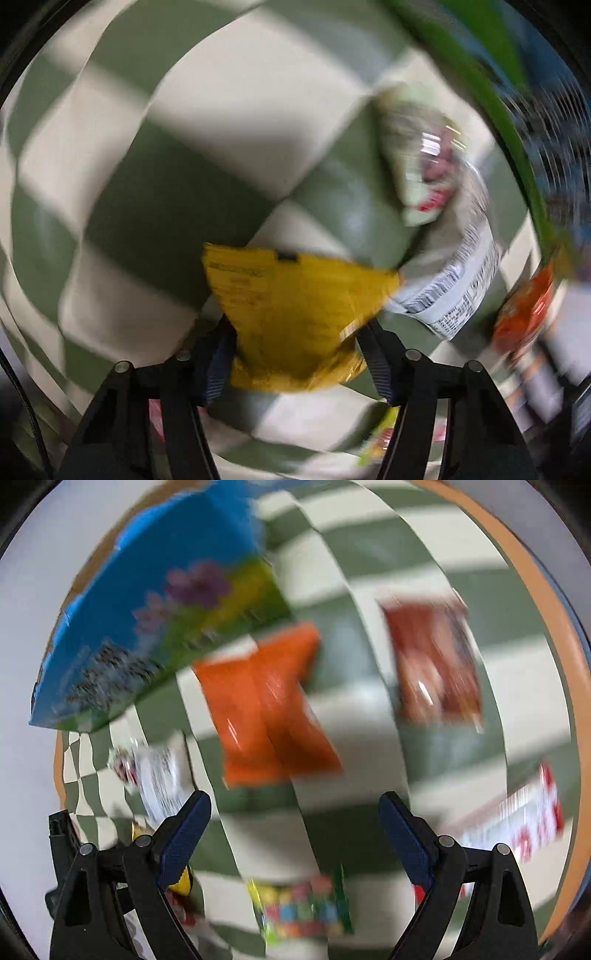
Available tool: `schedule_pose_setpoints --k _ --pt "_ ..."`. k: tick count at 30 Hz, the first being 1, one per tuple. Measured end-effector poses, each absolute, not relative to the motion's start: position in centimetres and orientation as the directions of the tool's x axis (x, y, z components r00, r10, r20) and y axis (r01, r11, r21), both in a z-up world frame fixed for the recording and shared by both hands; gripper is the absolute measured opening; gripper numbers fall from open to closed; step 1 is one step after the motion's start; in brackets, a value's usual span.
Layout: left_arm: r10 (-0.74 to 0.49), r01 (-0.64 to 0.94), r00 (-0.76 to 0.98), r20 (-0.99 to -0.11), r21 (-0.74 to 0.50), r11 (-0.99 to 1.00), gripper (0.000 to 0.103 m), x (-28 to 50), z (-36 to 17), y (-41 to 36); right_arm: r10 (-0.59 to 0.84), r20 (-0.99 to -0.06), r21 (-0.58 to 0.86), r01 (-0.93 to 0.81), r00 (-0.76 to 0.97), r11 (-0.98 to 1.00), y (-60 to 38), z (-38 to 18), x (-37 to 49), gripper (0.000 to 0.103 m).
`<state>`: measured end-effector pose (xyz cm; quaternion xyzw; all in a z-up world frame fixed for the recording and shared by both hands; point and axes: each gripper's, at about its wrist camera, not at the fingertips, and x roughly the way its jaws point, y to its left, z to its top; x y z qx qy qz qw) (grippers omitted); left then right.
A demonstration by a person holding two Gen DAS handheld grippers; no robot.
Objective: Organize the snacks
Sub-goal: 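Grasp the orange chip bag with the right tool while the left tool grasps the yellow packet, then lower both packets into the box front and open both tools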
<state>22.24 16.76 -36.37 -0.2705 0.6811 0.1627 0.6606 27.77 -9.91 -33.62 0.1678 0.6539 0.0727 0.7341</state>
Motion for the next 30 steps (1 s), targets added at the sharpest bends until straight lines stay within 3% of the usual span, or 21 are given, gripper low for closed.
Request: schedule_pose_setpoints --k 2,5,7,9,11,14,20,23,30 --pt "-0.058 -0.436 0.012 -0.998 -0.057 0.898 0.061 23.6 -35.8 14.9 0.328 -0.934 0.341 0.086 0.141 0.936 -8.8 -33.8 29.3 0.090" --pt "0.013 -0.268 0.005 -1.000 0.011 0.963 0.061 24.8 -35.6 13.5 0.318 -0.938 0.329 0.072 0.135 0.941 -7.5 -34.3 31.3 0.066" --pt "-0.016 -0.264 0.000 -1.000 -0.015 0.964 0.061 24.9 -35.7 13.8 0.314 -0.943 0.322 0.061 0.108 0.945 -6.9 -35.0 32.0 0.059" --pt "-0.084 -0.323 -0.012 -0.996 -0.075 0.944 0.069 25.0 -36.0 14.9 0.316 -0.946 0.319 0.023 0.070 0.948 -6.3 -35.3 31.8 0.053" --pt "-0.153 -0.404 0.005 -0.988 -0.142 0.904 0.074 25.0 -36.1 15.7 0.312 -0.950 0.311 -0.049 0.016 0.949 -5.0 -35.5 31.1 0.052" --pt "-0.133 -0.421 0.025 -0.991 -0.131 0.897 0.074 25.3 -35.9 15.4 0.276 -0.958 0.284 -0.141 -0.076 0.948 -3.7 -36.3 28.4 0.052" --pt "0.052 -0.038 0.013 -0.999 0.052 0.998 0.067 24.7 -35.0 11.1 0.320 -0.935 0.335 -0.089 -0.152 0.938 -2.6 -37.3 26.5 0.054" --pt "0.042 0.029 -0.002 -0.999 0.042 0.999 0.067 24.0 -35.3 10.6 0.285 -0.949 0.298 -0.091 -0.136 0.950 -1.5 -38.0 26.4 0.058" --pt "-0.005 -0.077 0.063 -0.998 -0.010 0.997 0.067 22.5 -35.3 13.6 0.234 -0.969 0.234 0.000 -0.086 0.972 -2.2 -38.7 25.6 0.053"
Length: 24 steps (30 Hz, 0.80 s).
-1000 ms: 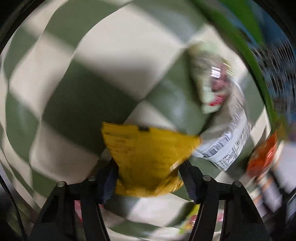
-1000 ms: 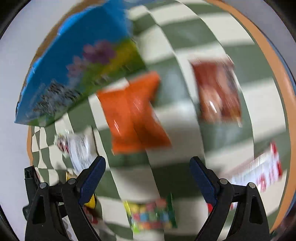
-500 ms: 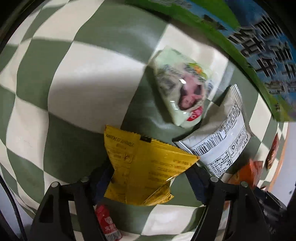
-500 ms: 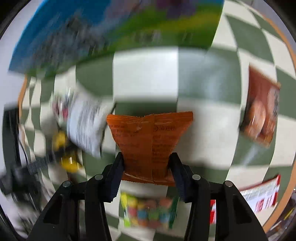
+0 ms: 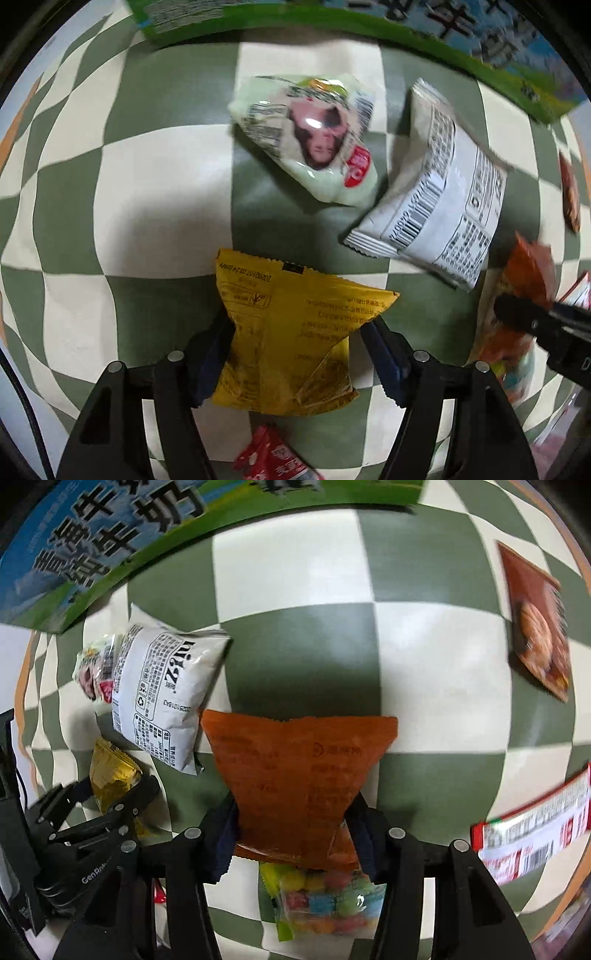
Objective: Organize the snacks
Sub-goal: 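Lower both packets into the box front and open both tools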
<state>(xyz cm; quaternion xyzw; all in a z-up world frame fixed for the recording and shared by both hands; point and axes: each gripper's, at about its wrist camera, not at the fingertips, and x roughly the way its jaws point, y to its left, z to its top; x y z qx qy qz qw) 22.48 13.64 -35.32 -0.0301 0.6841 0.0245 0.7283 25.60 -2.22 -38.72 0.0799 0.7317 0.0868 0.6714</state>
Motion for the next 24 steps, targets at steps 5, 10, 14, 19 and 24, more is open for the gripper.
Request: schedule_pose_setpoints --k 5,10,14,19,24 --pt "-0.015 -0.071 0.073 -0.997 -0.020 0.997 0.056 20.9 -34.6 15.2 0.214 -0.974 0.213 0.028 -0.075 0.977 -2.5 -38.4 24.3 0.051" --pt "-0.068 -0.116 0.066 -0.996 -0.075 0.990 0.052 21.8 -32.4 18.0 0.234 -0.970 0.235 -0.002 -0.070 0.972 -3.3 -37.3 22.1 0.049" --pt "-0.096 -0.108 0.100 -0.990 -0.107 0.988 0.052 20.8 -28.6 18.6 0.291 -0.956 0.292 -0.019 -0.042 0.956 -2.5 -35.2 21.5 0.048" --pt "-0.157 -0.089 0.194 -0.968 -0.177 0.980 0.052 21.1 -21.5 18.6 0.397 -0.918 0.397 -0.050 -0.006 0.917 -3.1 -30.1 21.9 0.048" --pt "-0.240 -0.068 0.299 -0.923 -0.272 0.960 0.052 25.9 -14.8 17.7 0.471 -0.878 0.460 -0.122 0.087 0.880 -3.5 -21.5 24.7 0.048"
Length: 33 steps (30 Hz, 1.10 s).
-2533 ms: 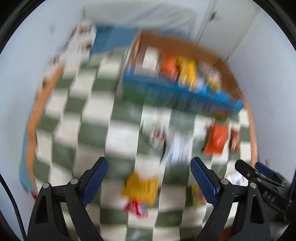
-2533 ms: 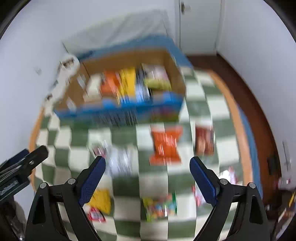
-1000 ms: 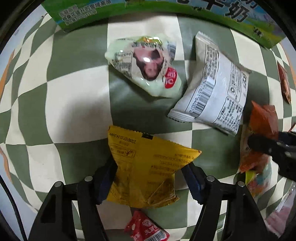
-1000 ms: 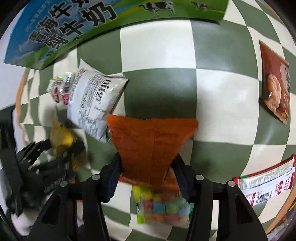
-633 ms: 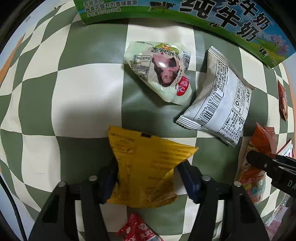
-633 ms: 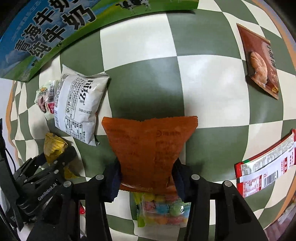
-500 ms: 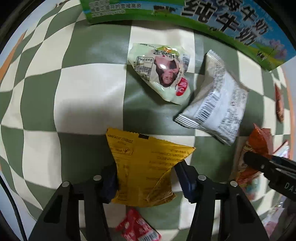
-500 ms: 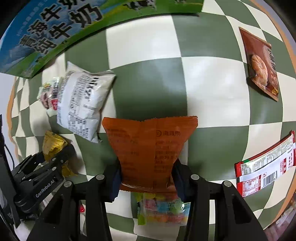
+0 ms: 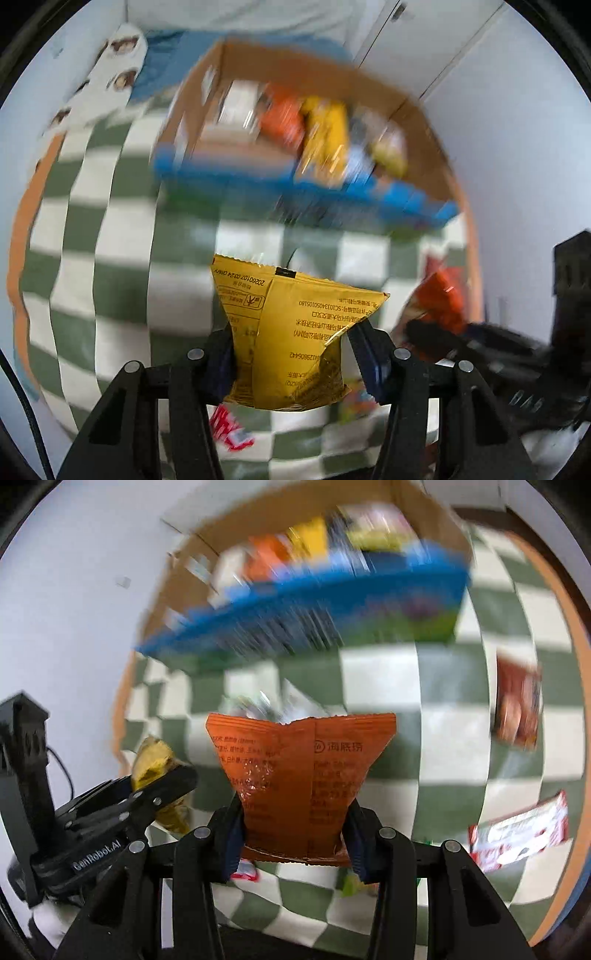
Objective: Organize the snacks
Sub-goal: 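Lower both packets into the box front and open both tools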
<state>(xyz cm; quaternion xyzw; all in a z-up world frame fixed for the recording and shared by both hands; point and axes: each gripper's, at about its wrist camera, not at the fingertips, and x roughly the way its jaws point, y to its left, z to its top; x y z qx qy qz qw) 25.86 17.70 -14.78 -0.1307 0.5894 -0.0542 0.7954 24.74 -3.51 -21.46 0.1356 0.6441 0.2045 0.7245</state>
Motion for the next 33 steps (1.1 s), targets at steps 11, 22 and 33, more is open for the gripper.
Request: schedule_pose_setpoints --k 11,22,33 --pt "-0.247 -0.062 0.237 -0.940 -0.268 0.961 0.052 42.8 -15.0 19.0 0.438 -0.867 0.412 -0.154 0.238 0.898 0.5 -14.6 38.3 0.048" --pt "-0.290 -0.173 0.011 -0.957 -0.288 0.942 0.052 47.6 -25.6 21.4 0.342 -0.936 0.332 -0.119 0.080 0.936 5.6 -24.9 46.1 0.048" --pt "-0.290 -0.196 -0.069 -0.954 -0.272 0.942 0.077 46.0 -29.7 20.7 0.294 -0.954 0.299 -0.147 -0.055 0.943 7.2 -30.1 46.5 0.071"
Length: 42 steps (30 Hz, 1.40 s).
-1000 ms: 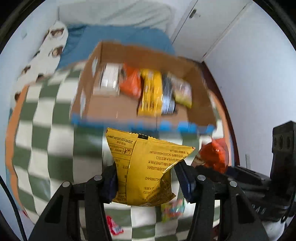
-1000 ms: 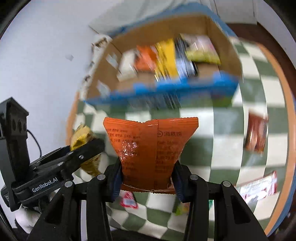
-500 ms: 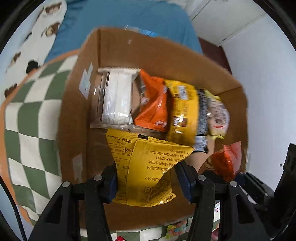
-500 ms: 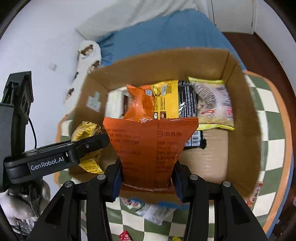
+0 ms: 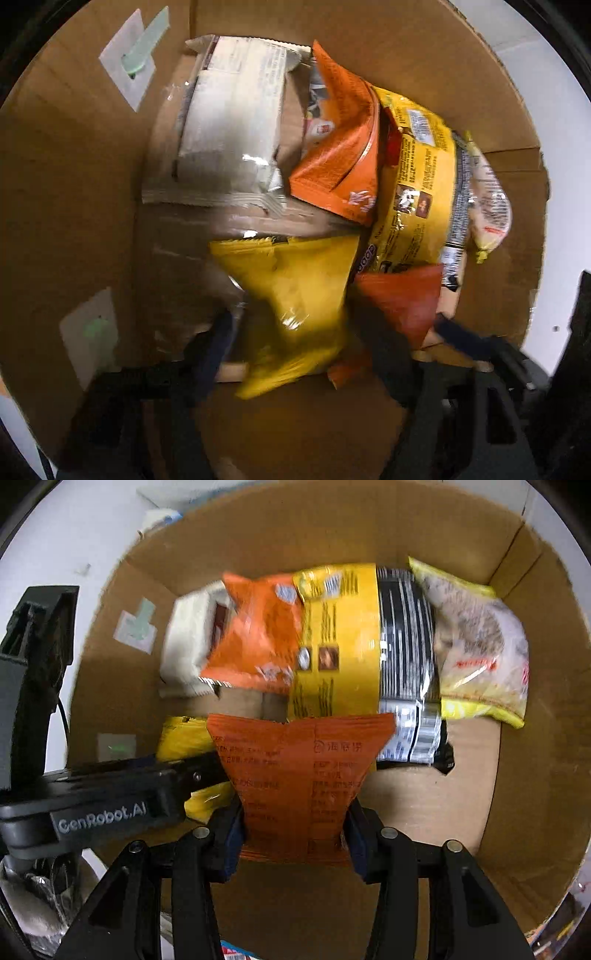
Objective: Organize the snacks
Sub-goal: 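Lower both packets into the box front and open both tools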
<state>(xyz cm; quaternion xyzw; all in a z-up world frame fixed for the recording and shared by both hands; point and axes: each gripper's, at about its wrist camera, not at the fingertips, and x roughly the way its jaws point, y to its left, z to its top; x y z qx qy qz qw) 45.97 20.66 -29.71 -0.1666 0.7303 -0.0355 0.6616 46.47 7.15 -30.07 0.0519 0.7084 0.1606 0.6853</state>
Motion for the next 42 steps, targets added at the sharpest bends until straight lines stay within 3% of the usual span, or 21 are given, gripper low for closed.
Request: schedule_pose_setpoints --k 2,6,21,37,42 --pt "-0.298 -0.194 -0.061 -0.952 -0.282 0.940 0.080 45.7 -29.6 20.5 0.267 -0.962 0.273 -0.152 -0.055 0.950 7.1 -30.3 46.5 0.088" --pt "-0.286 -0.174 -0.041 -0.957 -0.275 0.946 0.086 45.2 -29.0 19.8 0.227 -0.973 0.229 -0.163 -0.033 0.960 6.6 -29.8 46.6 0.093" --pt "-0.126 -0.114 0.194 -0.973 -0.150 0.982 0.086 42.6 -21.5 18.3 0.161 -0.979 0.145 -0.133 0.125 0.981 1.7 -23.9 46.3 0.095" --pt "0.024 -0.090 0.509 -0.860 -0.026 0.996 0.086 32.9 -12.5 17.0 0.121 -0.892 0.080 -0.112 0.436 0.991 -0.8 -15.1 37.7 0.095" --pt "0.021 -0.070 0.554 -0.832 -0.021 0.997 0.086 29.5 -10.7 15.8 0.130 -0.854 0.089 -0.105 0.504 0.990 -1.9 -12.3 33.8 0.095"
